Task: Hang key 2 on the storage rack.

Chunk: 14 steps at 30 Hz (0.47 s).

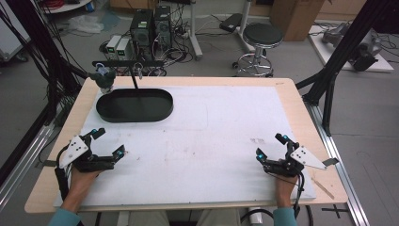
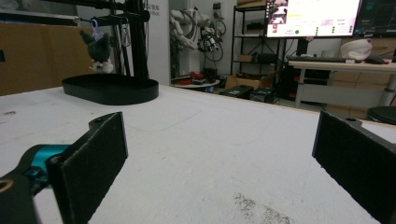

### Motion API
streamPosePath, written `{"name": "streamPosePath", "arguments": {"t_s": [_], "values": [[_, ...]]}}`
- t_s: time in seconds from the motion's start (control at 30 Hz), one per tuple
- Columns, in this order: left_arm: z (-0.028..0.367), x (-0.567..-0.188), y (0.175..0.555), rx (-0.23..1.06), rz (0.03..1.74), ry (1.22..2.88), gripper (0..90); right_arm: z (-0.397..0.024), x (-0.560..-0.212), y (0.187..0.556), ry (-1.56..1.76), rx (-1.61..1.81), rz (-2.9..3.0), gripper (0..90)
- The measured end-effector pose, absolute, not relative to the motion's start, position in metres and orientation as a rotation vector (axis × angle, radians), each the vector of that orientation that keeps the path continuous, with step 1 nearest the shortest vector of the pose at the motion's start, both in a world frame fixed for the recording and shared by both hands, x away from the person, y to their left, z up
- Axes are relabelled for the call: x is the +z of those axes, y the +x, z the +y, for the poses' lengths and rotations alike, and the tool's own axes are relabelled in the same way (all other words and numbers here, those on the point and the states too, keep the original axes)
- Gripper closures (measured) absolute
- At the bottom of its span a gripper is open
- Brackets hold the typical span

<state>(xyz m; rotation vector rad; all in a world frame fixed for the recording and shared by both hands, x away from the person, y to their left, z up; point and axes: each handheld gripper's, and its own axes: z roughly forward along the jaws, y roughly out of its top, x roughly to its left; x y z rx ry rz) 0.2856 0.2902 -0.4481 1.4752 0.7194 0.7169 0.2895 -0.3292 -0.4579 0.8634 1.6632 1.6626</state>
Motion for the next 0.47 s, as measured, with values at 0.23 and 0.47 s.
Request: {"name": "streamPosePath", "arguments": {"t_s": [0.23, 0.47], "values": [[0.293, -0.4567, 0.2834, 0.729, 0.713, 1.449, 1.7, -0.329, -0.4579, 0.2899, 0.848, 1.654, 1.66, 2.5], [0.2937, -0.4578, 0.2808, 0.748, 0.707, 1.422, 1.7, -0.3279, -0.4579, 0.2892, 0.853, 1.649, 1.668, 2.5]]}}
